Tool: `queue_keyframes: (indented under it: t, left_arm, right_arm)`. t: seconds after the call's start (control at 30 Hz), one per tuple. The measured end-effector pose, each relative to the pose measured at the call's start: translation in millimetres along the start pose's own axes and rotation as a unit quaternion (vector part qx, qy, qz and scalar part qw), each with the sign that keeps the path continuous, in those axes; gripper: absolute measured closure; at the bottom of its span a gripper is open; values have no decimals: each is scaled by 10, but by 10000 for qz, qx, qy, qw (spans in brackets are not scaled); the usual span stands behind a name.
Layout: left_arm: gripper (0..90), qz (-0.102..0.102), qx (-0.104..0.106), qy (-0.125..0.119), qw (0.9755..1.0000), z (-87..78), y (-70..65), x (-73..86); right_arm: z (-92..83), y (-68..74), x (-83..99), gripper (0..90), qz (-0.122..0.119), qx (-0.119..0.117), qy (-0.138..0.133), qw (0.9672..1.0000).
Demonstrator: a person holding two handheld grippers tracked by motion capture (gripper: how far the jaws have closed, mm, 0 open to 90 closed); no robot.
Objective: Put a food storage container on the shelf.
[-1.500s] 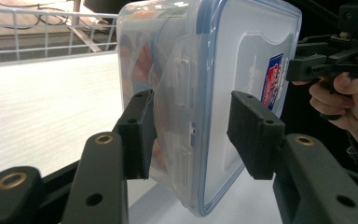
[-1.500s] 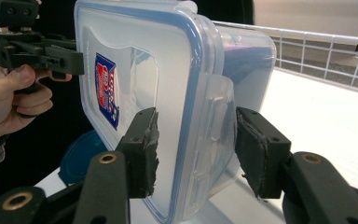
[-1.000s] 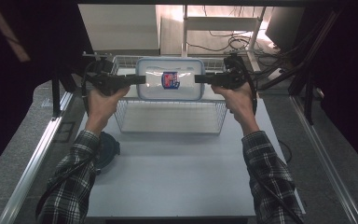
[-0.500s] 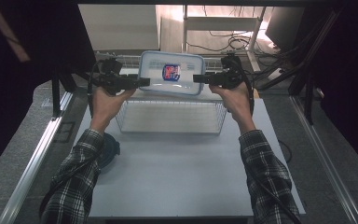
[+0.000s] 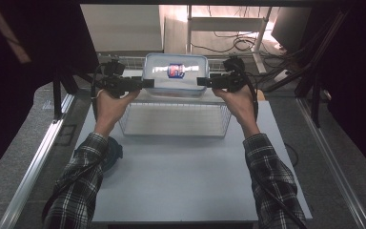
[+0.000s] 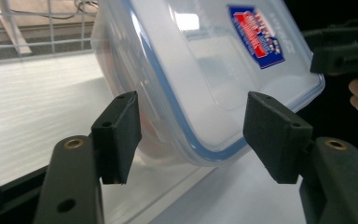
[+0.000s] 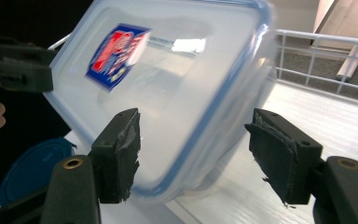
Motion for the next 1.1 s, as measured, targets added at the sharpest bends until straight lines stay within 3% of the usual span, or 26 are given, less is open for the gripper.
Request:
queue_keyframes:
  t: [0.1, 0.23, 1.1]
  left_arm:
    - [373, -10, -130, -88, 9999, -30, -7, -16]
    - [402, 49, -248, -135, 9996, -51, -33, -16]
    - [390, 112, -223, -180, 9995, -54, -9, -5]
  right_arm:
    - [25, 36, -1, 359, -67, 28, -18, 10000]
    - [10, 32, -16, 411, 23, 88, -98, 9999]
    - [-34, 108, 45, 440, 279, 89, -63, 9995]
Point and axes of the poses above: each handheld gripper's, and its own axes: z roughly forward along the jaws, x roughly out of its underside, y roughly to its left, the point moved 2 cm from there along z, roughly forward along the jaws, and after that the axes turned 11 degrees about y, right-handed, at the moved point
